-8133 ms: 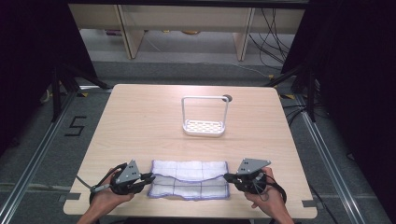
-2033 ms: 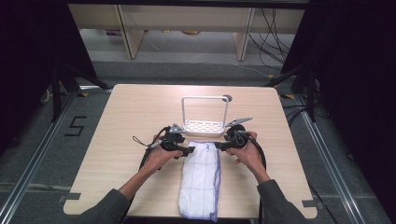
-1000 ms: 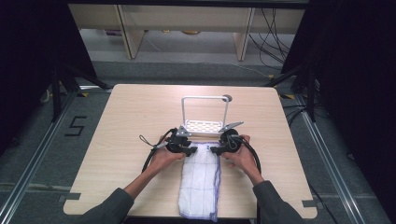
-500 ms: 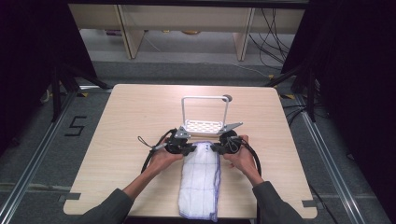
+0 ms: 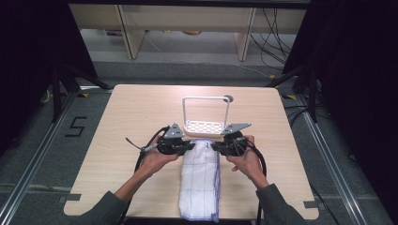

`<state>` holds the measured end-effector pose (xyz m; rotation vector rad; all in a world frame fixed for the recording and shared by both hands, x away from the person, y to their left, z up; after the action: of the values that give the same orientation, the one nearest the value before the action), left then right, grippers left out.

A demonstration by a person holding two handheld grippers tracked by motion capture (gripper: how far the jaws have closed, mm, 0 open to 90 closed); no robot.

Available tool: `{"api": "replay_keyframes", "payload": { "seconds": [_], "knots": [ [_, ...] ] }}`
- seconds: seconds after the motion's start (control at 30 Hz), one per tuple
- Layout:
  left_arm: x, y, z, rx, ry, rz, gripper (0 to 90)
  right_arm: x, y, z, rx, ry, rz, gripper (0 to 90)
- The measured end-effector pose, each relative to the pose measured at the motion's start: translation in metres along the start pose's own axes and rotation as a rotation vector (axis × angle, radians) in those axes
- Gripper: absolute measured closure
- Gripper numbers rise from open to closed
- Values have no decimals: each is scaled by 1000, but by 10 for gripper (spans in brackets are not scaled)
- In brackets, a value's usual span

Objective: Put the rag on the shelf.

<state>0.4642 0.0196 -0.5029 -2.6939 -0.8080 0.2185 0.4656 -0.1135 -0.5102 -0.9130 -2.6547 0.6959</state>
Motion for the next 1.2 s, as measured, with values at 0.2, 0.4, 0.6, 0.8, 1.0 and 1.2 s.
{"api": "replay_keyframes", "payload": {
  "seconds": [0.2,0.4,0.6,0.8,1.0,1.2],
  "knots": [
    [-7,-13,-17,-33,-3,18,830,7,-16,-16,-43,-11,-4,834],
    [-15,-28,-41,-74,-1,37,829,14,-31,-35,-81,-22,-4,836],
    [-18,-46,-71,-121,-1,60,829,21,-53,-65,-127,-68,-24,837],
    [-15,-58,-116,-163,33,42,829,20,-71,-106,-175,-124,4,839],
    [3,-58,-148,-179,6,17,830,9,-79,-142,-222,-141,32,840],
    [24,-48,-163,-169,-7,-18,829,-8,-75,-166,-231,-118,61,840]
  ]
}}
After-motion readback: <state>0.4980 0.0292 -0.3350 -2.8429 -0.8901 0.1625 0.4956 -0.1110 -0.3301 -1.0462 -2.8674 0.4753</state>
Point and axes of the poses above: each handheld gripper's, and its own axes: y roughly forward along the jaws, z roughly out of its underside, x roughly to its left, the point moved 9 cm from there along y, roughly forward along the jaws, and after that the axes turned 12 degrees about -x, right-handed, at the moved point
